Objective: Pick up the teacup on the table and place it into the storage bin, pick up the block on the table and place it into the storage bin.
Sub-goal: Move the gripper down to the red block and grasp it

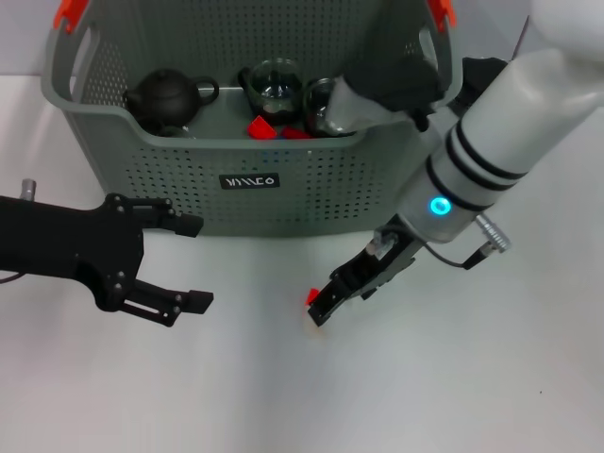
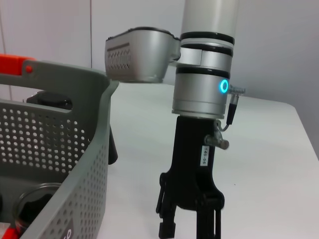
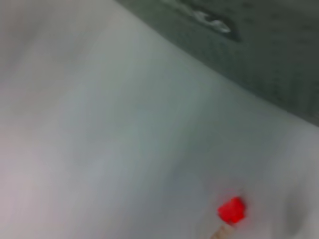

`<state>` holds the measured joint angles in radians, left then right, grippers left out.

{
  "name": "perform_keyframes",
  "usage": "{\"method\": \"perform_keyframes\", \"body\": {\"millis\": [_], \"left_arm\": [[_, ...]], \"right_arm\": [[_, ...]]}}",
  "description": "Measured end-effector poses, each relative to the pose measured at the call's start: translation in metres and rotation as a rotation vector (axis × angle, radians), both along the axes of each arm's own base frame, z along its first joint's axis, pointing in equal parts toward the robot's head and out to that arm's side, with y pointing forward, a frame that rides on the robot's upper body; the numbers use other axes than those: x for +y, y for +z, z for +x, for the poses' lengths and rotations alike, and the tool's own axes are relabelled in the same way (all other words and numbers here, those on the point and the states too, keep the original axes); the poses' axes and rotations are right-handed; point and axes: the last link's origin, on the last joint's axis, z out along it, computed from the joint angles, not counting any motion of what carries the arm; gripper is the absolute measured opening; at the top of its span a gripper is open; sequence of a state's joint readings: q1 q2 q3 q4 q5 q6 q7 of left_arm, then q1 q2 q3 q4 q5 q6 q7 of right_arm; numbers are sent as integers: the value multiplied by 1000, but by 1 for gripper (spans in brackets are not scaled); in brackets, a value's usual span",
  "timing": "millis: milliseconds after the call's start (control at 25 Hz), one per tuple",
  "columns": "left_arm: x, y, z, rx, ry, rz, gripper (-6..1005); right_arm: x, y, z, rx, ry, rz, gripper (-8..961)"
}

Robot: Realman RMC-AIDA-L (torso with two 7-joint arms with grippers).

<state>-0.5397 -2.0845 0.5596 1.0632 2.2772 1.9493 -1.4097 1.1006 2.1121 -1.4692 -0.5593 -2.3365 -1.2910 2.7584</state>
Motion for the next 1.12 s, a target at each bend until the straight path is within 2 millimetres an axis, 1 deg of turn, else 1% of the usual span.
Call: {"method": "perform_keyframes", "body": {"millis": [280,640,1000,1120], "left_arm": [[0,-3,1,2,-2,-4,943],[-3,-4,0,-4,3,-14,942],[-8,-3,-3,-8,11,-32,942],[-13,-4,-2,-17,5,-61,942]], "right_arm": [[-4,-9,-3,-21,87,-33,867],[-1,-13,-5,-38,204,-32,868],[3,-14,-18,-2,294,-33,868],[5,-15,-20,3,325,-36,865]]}}
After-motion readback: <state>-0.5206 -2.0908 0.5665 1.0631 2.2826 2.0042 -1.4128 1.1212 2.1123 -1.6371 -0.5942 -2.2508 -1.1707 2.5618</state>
